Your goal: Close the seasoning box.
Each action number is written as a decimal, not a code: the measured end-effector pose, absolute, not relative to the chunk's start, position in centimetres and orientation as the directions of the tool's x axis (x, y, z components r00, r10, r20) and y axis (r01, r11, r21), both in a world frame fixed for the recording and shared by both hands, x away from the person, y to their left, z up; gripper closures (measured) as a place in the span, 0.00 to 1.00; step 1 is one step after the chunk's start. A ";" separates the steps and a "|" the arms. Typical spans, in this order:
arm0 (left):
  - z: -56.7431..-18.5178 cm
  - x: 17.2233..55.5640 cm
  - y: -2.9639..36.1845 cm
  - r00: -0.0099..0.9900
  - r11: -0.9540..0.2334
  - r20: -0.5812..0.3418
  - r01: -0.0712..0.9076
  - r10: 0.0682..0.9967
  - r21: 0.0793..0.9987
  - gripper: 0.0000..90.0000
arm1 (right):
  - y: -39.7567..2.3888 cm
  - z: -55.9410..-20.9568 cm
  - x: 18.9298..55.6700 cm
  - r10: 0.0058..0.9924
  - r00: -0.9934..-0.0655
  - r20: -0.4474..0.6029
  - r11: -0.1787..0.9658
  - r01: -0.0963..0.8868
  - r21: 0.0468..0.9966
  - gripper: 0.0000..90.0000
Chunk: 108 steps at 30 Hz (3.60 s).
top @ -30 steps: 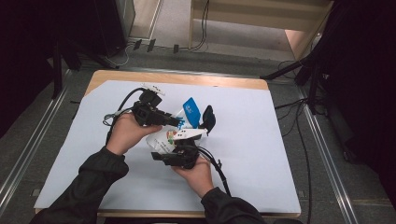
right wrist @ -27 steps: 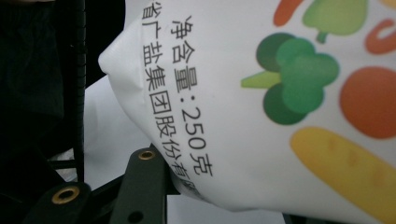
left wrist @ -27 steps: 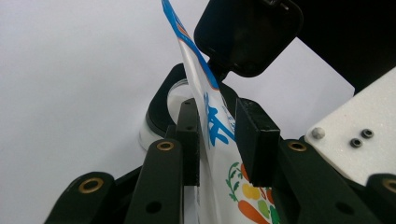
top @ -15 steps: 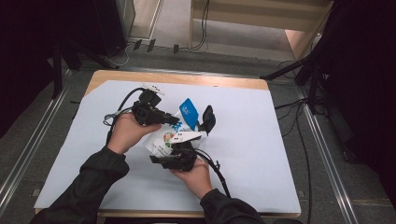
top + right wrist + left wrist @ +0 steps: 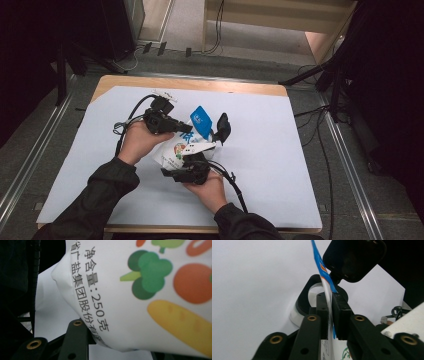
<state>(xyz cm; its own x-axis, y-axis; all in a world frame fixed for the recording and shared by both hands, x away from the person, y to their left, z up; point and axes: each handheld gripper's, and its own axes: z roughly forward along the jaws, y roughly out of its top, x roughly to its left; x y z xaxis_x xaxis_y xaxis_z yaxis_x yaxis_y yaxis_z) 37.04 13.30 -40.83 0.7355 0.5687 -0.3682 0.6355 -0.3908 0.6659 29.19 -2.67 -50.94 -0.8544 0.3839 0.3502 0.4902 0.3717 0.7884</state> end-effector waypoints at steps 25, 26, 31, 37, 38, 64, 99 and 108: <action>-40.4 36.4 14.4 0.744 -0.384 -0.391 0.633 0.543 0.672 1.00 | -3.1 -52.4 29.0 0.438 -0.828 0.351 0.363 0.520 0.773 0.69; -40.4 36.3 14.5 0.742 -0.378 -0.395 0.634 0.541 0.675 1.00 | -3.1 -52.5 28.9 0.442 -0.828 0.346 0.361 0.517 0.776 0.69; -40.1 36.1 15.0 0.749 -0.373 -0.398 0.627 0.530 0.684 1.00 | -3.5 -52.7 28.9 0.459 -0.813 0.358 0.339 0.533 0.775 0.68; -40.0 35.8 15.0 0.761 -0.383 -0.391 0.615 0.518 0.689 1.00 | -3.7 -53.1 28.8 0.473 -0.802 0.364 0.327 0.543 0.773 0.65; -40.0 35.7 14.9 0.762 -0.386 -0.385 0.612 0.520 0.690 1.00 | -3.7 -53.1 28.8 0.475 -0.801 0.365 0.328 0.546 0.771 0.65; -39.8 34.9 15.5 0.775 -0.413 -0.377 0.603 0.507 0.683 1.00 | -4.3 -53.3 28.5 0.503 -0.787 0.357 0.323 0.554 0.767 0.66; -38.8 33.0 16.8 0.806 -0.420 -0.357 0.562 0.473 0.713 0.99 | -5.8 -53.5 29.1 0.555 -0.721 0.415 0.247 0.619 0.746 0.72; -38.6 32.9 16.8 0.811 -0.398 -0.353 0.549 0.465 0.735 1.00 | -6.2 -53.1 29.0 0.539 -0.730 0.419 0.251 0.615 0.748 0.72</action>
<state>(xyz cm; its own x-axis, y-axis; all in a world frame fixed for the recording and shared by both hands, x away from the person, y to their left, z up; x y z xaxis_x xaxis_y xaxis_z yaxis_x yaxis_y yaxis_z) 32.87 16.77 -38.58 0.8115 0.4654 -0.3534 0.5485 -0.3980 0.7353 29.02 -6.18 -53.06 -0.7304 0.5394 0.4191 0.6145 0.2510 0.7479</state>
